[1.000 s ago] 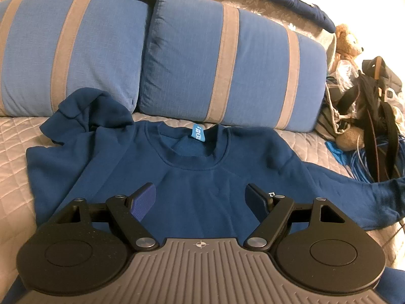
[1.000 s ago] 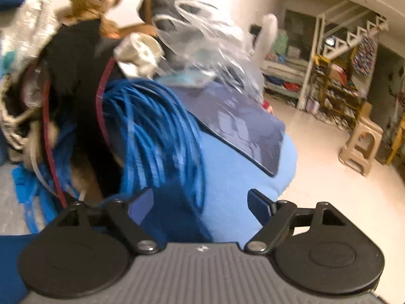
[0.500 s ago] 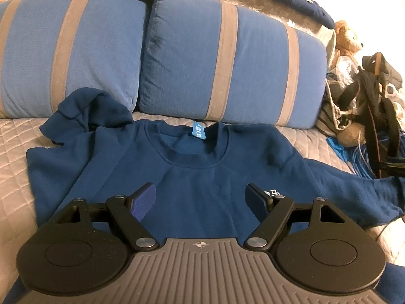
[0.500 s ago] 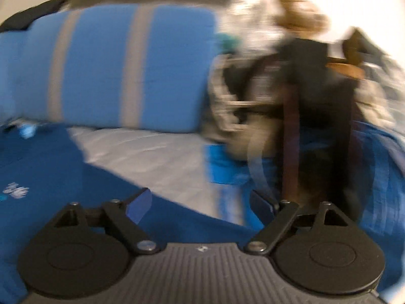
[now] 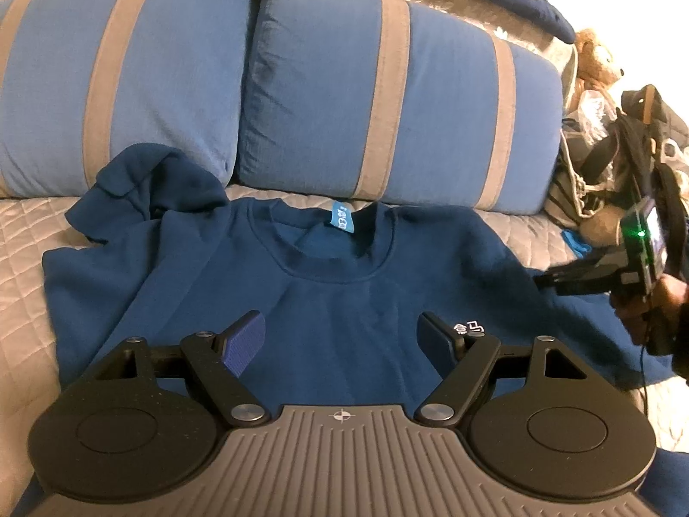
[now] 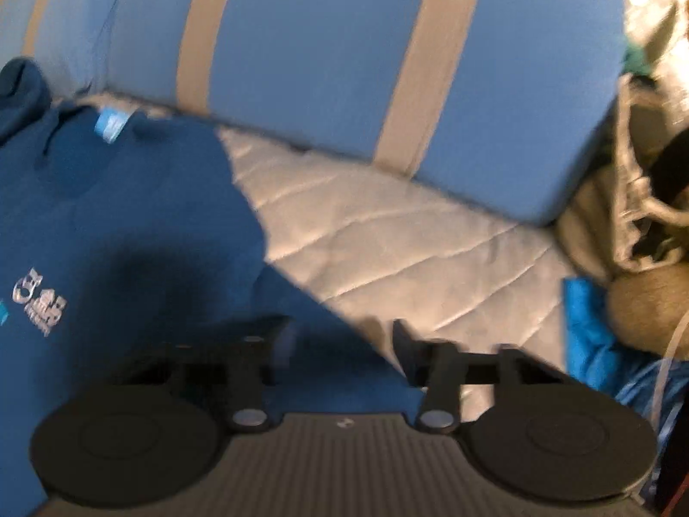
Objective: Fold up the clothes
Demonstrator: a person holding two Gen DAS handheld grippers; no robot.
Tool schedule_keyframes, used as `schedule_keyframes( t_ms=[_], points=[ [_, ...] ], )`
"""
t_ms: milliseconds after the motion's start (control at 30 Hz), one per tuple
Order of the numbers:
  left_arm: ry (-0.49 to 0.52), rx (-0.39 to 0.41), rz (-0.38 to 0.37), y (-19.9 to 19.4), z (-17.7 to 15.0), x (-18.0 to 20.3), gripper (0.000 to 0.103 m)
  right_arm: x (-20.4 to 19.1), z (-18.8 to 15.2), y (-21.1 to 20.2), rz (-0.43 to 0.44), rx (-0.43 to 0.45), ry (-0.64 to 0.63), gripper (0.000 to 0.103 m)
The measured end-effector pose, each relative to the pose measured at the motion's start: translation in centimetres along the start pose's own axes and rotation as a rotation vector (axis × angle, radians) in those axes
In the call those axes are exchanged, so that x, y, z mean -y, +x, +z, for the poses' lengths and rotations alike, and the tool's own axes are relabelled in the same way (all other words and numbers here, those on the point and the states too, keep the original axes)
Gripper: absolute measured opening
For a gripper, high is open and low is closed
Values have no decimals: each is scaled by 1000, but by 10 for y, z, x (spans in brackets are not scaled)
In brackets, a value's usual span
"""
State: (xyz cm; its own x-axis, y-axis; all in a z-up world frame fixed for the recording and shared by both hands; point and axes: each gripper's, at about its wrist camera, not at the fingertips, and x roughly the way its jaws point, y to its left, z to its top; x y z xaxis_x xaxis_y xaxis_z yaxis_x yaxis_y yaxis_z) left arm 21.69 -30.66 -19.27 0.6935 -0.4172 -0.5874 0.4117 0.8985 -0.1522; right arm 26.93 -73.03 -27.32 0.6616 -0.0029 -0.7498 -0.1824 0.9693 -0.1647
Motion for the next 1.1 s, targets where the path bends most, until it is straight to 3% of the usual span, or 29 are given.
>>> schedule_keyframes(
  t_ms=[67, 333, 400, 467, 500, 533, 567, 833, 1100],
  points=[
    [-1, -2, -3, 1, 0, 0, 78, 0, 0, -2, -13, 8, 23, 3],
    [13, 4, 5, 0, -1, 2, 78, 19, -5, -16, -152, -4, 93, 2],
    [6, 5, 7, 0, -1, 1, 78, 13, -2, -19, -223, -9, 75, 15],
    [4, 12, 6, -1, -1, 0, 78, 7, 4, -24, -296, -3, 72, 48],
    [4, 17, 8, -1, -1, 0, 78, 5, 9, -34, -274, 26, 96, 57],
    [3, 22, 10, -1, -1, 0, 78, 2, 14, -44, -249, 56, 121, 77],
    [0, 28, 12, -2, -1, 0, 78, 2, 20, -52, -232, 89, 145, 89],
    [124, 100, 138, -26, -1, 13, 78, -39, 77, -121, -134, 308, 250, 101],
    [88, 200, 198, -97, 30, -2, 78, -119, 138, -141, -35, 369, 182, 103]
  ],
)
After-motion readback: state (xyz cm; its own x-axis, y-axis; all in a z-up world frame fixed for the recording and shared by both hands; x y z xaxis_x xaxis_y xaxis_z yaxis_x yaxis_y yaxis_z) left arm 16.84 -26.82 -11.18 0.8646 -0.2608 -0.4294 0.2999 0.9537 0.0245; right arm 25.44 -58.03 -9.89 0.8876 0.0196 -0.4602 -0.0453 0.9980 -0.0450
